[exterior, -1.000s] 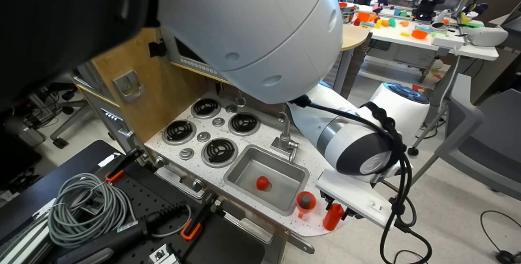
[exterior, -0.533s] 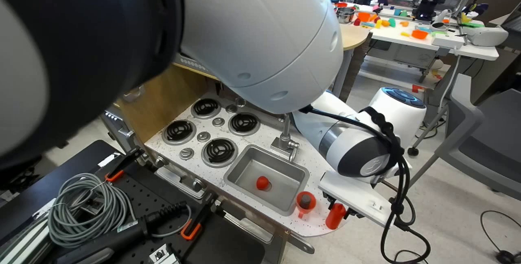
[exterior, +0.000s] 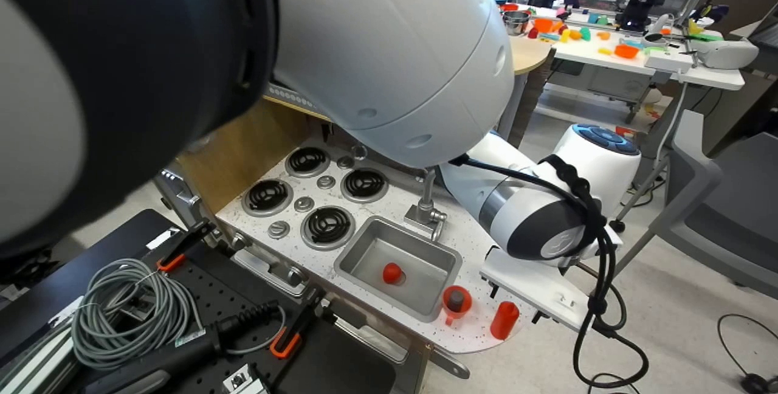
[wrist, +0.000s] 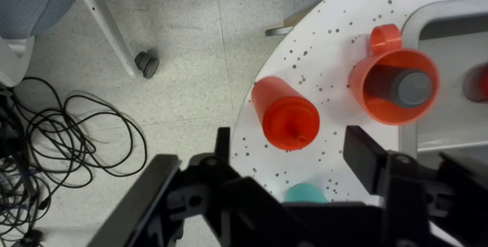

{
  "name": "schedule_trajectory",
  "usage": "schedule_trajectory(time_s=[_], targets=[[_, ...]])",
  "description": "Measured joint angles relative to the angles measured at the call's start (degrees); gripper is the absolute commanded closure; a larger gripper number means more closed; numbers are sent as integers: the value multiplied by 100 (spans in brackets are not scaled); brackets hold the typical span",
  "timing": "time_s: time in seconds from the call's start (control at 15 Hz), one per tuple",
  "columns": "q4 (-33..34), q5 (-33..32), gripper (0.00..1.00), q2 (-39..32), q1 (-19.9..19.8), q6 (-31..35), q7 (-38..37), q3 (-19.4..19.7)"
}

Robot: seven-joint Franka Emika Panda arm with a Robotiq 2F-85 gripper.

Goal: Take the sauce bottle out of the blue cup and put it on the counter

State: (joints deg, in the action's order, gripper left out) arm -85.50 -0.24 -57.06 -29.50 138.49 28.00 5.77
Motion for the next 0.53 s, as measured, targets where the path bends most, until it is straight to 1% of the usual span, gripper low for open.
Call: schedule_trajectory(time_s=[0.2,0.53], targets=[[-303,48,0,436,-26,257,-8,2],[-1249,49,0,1753,-62,324,-52,111]])
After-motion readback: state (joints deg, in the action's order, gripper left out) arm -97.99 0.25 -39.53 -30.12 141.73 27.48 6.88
